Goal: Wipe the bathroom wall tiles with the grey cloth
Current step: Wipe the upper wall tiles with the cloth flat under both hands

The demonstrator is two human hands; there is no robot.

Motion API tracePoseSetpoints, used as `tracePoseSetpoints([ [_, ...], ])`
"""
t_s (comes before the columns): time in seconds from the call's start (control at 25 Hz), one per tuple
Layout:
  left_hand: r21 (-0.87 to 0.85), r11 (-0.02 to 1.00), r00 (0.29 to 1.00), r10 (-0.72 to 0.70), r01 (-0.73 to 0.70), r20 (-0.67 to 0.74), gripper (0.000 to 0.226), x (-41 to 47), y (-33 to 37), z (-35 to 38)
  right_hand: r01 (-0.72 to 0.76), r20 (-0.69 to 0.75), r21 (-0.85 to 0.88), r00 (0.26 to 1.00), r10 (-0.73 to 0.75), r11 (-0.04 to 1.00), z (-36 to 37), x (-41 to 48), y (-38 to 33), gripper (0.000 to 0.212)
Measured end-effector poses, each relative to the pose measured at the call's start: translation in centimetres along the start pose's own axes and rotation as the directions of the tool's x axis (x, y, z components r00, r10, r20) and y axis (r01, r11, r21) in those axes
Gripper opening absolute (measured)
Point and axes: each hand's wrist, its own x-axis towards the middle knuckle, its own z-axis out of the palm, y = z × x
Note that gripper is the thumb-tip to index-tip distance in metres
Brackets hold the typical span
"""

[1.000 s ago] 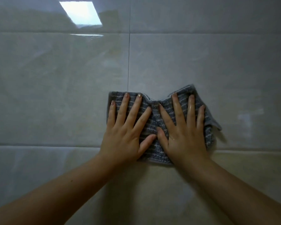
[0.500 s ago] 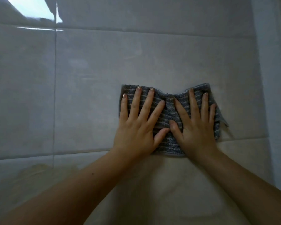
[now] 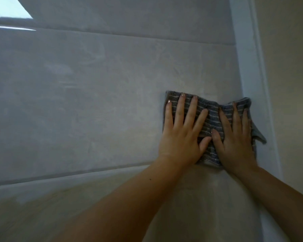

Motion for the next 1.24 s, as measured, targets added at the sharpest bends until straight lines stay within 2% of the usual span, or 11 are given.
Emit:
tracePoseSetpoints([
  [0.16, 0.015, 0.998, 0.998, 0.063, -0.062, -0.021, 0.071, -1.7, -2.2, -0.1, -0.069, 0.010, -0.030, 0.998, 0.069, 0.997, 0.2, -1.0, -2.3, 0.067],
  [0.4, 0.044, 0.999, 0.999, 0.018, -0.016, -0.047, 0.070, -6.8, -9.6, -1.9, 0.035, 0.015, -0.050, 0.999, -0.035, 0.998, 0.9, -1.6, -10.8, 0.068],
  [0.76, 0.123, 0.983, 0.989, -0.131, 0.138, -0.067, 0.071, -17.1, -24.9, -5.8, 0.165, 0.018, 0.017, 0.986, -0.165, 0.986, 2.1, -2.0, -29.4, 0.069],
  [0.92, 0.148, 0.977, 0.986, -0.142, 0.155, -0.090, 0.071, -22.1, -32.6, -7.5, 0.210, 0.012, 0.037, 0.978, -0.210, 0.977, 2.8, -3.1, -38.4, 0.068],
  [1.08, 0.136, 0.982, 0.987, -0.120, 0.134, -0.111, 0.071, -24.8, -38.9, -9.1, 0.183, 0.041, 0.022, 0.982, -0.184, 0.983, 3.2, -3.6, -45.3, 0.069],
  [1.24, 0.155, 0.978, 0.986, -0.127, 0.143, -0.107, 0.073, -22.7, -45.3, -11.0, 0.077, 0.084, 0.019, 0.993, -0.078, 0.997, 3.2, 0.4, -50.5, 0.073],
])
